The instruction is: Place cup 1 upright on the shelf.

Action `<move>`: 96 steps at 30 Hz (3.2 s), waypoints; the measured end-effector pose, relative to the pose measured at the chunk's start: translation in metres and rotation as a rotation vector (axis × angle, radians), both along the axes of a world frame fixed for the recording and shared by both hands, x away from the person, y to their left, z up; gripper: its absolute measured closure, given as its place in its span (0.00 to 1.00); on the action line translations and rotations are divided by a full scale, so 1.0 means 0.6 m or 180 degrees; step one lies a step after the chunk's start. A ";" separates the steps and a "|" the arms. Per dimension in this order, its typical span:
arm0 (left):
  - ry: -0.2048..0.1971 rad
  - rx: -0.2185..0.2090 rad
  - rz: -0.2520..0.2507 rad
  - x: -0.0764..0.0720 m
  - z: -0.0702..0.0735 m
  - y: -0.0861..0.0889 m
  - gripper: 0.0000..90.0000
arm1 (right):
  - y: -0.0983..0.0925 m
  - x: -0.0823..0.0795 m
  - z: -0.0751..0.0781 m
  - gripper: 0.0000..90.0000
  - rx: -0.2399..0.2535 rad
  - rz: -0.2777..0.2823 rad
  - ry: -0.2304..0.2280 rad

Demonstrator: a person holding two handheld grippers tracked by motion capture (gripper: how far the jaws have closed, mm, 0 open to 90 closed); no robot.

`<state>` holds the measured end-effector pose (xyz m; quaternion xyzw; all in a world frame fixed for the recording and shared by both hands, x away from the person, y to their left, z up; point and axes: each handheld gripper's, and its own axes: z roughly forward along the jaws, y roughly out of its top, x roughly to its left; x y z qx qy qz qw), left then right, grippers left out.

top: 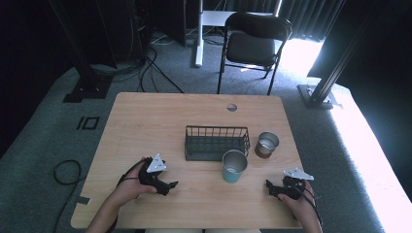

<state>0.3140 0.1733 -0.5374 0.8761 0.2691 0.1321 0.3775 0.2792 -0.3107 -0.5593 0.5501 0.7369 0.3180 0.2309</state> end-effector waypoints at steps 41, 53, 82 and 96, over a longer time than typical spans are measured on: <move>-0.0139 -0.0307 -0.0441 0.029 0.028 -0.138 0.05 | 0.000 0.000 0.000 0.11 0.0000 0.0001 -0.0001; -0.0128 -0.0410 -0.0594 0.029 0.038 -0.172 0.05 | 0.000 0.000 0.000 0.11 0.0001 0.0001 -0.0001; -0.0156 -0.0597 -0.0857 0.033 0.054 -0.243 0.05 | 0.000 0.000 0.000 0.11 0.0003 -0.0001 -0.0001; -0.0230 -0.0641 -0.0932 0.040 0.051 -0.277 0.05 | -0.001 0.000 0.000 0.12 0.0030 -0.0003 -0.0001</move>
